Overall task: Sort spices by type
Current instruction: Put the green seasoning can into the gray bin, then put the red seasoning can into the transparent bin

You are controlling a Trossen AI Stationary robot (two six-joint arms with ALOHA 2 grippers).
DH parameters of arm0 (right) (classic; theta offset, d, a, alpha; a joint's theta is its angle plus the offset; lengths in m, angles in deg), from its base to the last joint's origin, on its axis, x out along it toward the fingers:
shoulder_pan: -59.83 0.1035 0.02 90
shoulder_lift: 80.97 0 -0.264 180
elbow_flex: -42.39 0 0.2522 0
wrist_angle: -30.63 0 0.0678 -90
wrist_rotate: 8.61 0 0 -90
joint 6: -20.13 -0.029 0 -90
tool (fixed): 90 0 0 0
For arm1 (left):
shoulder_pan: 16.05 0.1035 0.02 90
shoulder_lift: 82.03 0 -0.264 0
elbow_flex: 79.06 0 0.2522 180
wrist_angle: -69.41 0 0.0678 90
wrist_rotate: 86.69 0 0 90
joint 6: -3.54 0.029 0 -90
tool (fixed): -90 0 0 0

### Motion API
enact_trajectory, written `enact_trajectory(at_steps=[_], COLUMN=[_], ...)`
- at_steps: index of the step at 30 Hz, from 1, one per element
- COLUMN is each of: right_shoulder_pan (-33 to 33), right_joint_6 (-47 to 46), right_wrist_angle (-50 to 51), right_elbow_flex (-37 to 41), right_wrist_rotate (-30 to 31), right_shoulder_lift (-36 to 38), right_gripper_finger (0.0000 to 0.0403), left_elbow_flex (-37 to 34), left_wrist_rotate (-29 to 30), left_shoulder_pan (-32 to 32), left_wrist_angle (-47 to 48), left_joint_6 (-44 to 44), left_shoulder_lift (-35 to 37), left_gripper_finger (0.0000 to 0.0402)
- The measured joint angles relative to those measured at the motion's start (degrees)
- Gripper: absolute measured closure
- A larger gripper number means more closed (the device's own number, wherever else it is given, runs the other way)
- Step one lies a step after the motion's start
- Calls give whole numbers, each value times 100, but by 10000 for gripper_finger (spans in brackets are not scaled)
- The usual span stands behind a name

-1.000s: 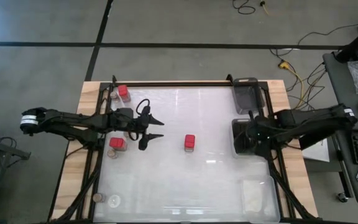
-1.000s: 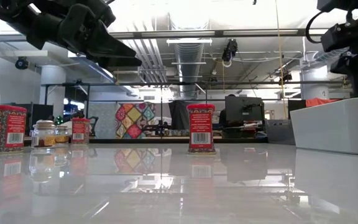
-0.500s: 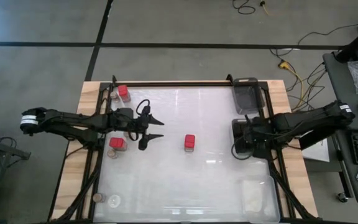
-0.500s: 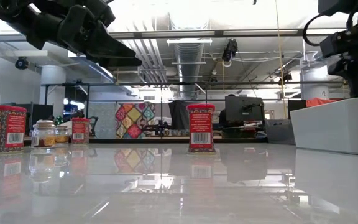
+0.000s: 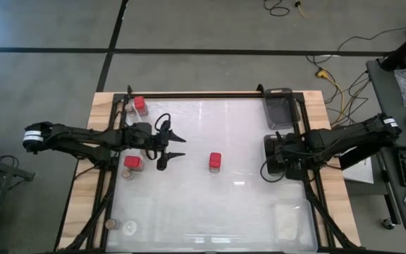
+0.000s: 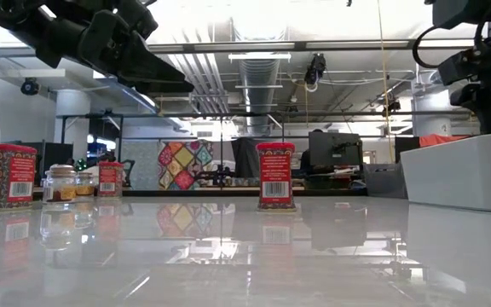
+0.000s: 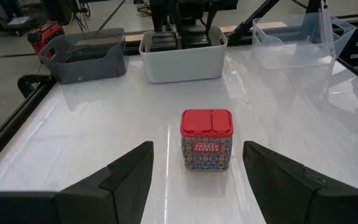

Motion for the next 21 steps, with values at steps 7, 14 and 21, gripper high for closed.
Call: enact_trajectory(at_steps=[7, 14, 21], right_shoulder_pan=[0, 0, -1], right_joint_6=[5, 142, 368], right_wrist_angle=[1, 29, 346], right_elbow_flex=[-41, -254, -797], right_wrist_rotate=[0, 0, 48], right_shoulder_lift=[4, 4, -43], right_gripper_finger=[85, 68, 57], left_elbow_flex=[0, 0, 0], left_wrist_rotate=[-35, -39, -215], left_shoulder_pan=[2, 1, 0], left_wrist_angle=[-2, -2, 105], left_joint_6=[-2, -155, -1254], left_shoulder_lift=[0, 0, -2], left_gripper_finger=[170, 170, 170])
